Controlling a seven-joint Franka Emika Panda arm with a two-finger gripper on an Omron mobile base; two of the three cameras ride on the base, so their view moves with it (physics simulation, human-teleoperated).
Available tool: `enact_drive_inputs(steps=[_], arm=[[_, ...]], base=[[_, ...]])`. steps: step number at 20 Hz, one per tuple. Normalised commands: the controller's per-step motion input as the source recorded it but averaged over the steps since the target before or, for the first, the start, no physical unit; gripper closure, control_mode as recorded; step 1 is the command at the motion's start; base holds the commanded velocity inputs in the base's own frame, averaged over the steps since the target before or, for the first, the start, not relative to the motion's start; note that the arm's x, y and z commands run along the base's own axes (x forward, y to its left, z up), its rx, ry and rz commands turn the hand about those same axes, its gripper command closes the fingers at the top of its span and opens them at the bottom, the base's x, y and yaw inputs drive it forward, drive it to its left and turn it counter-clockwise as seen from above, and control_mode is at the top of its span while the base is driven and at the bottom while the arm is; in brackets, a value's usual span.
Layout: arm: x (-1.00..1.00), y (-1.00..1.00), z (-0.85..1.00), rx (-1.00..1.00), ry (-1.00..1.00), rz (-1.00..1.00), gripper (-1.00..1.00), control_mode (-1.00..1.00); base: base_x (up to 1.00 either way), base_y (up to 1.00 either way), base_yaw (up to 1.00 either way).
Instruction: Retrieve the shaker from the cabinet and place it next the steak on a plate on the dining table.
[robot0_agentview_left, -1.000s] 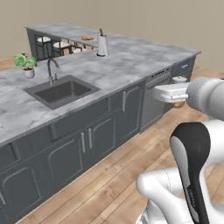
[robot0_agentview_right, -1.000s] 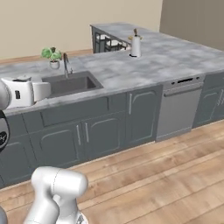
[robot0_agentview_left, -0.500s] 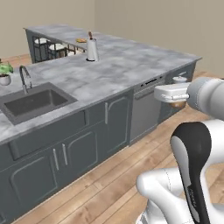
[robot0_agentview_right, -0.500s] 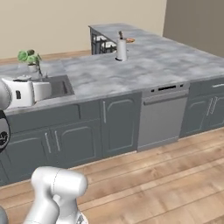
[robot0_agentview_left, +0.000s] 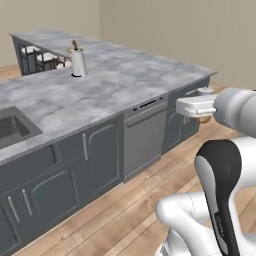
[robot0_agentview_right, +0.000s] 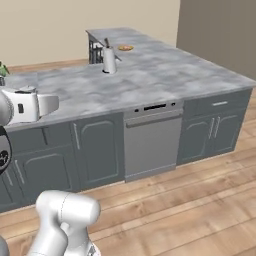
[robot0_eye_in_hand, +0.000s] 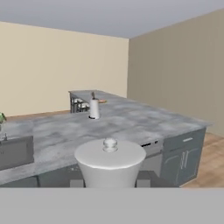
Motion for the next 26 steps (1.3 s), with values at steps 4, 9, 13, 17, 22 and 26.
enact_drive_inputs(steps=[4,9,13,17,22,26], arm=[[0.0,0.0,0.0,0.0,0.0,0.0,1.0,1.0],[0.0,0.0,0.0,0.0,0.0,0.0,1.0,1.0],[0.0,0.0,0.0,0.0,0.0,0.0,1.0,1.0],[0.0,0.0,0.0,0.0,0.0,0.0,1.0,1.0],[0.0,0.0,0.0,0.0,0.0,0.0,1.0,1.0],[0.0,0.0,0.0,0.0,0.0,0.0,1.0,1.0]], base=[[0.35,-1.0,0.0],[0.52,-1.0,0.02],[0.63,-1.0,0.02],[0.62,-1.0,0.01],[0.6,-1.0,0.01],[0.64,-1.0,0.04]])
